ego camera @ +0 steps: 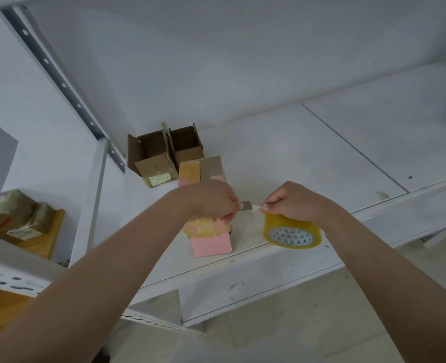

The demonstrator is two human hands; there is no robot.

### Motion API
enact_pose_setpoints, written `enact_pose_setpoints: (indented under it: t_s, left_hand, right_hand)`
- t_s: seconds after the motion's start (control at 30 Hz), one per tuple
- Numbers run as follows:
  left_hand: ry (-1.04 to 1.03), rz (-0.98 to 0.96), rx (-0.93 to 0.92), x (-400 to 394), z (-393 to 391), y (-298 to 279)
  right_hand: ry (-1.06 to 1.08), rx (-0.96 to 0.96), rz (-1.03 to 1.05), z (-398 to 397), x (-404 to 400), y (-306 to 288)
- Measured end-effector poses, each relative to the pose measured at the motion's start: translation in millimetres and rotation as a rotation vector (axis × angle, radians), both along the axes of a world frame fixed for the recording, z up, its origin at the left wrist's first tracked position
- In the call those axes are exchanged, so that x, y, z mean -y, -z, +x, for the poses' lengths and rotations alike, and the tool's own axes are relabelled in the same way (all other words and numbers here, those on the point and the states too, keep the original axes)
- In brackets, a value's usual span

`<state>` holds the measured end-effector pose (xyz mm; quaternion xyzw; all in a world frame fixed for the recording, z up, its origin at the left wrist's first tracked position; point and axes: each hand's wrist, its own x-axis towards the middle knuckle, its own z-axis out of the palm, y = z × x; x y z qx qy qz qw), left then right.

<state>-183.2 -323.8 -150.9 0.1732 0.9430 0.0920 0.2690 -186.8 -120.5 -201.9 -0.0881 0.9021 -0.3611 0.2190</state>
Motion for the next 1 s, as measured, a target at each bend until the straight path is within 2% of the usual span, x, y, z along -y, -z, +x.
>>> enact_pose_setpoints:
  t_s: [0.17, 0.27, 0.33, 0.4, 0.47, 0.5, 0.6, 0.67, 0.8, 1.0]
  left_hand:
    - [0.090, -0.318, -0.085, -26, -3, 3]
    - [0.097, -0.386, -0.132, -31, -2, 7]
    - [0.032, -0.255, -0.049, -23, -3, 5]
    - [-0.135, 0.022, 0.067, -8, -1, 4]
    - [-0.278, 0.236, 0.028, 2, 2, 8]
    - [-0.320, 0.260, -0.070, 4, 3, 14]
    - [-0.401, 0.129, -0.388, -2, 9, 33]
    - [-0.441, 0.067, -0.482, -7, 14, 40]
    - [-0.499, 0.026, -0.498, -7, 18, 39]
    - [-0.498, -0.230, -0.519, -26, 21, 39]
  right_hand:
    - [0.031, -0.047, 0.006, 8, 3, -9]
    - [0.076, -0.048, -0.005, 13, 1, -10]
    - [0.101, -0.032, -0.003, 15, -3, -7]
    - [0.133, 0.005, -0.019, 17, -6, -2]
    - [0.149, 0.023, -0.036, 18, -5, 2]
    - [0.150, 0.026, -0.044, 18, -4, 3]
    - [0.140, 0.036, -0.050, 18, 1, 5]
    - [0.151, 0.043, -0.010, 17, 2, 7]
    - [0.202, 0.056, 0.091, 13, -8, 8]
    - [0.217, 0.046, 0.029, 13, -4, 7]
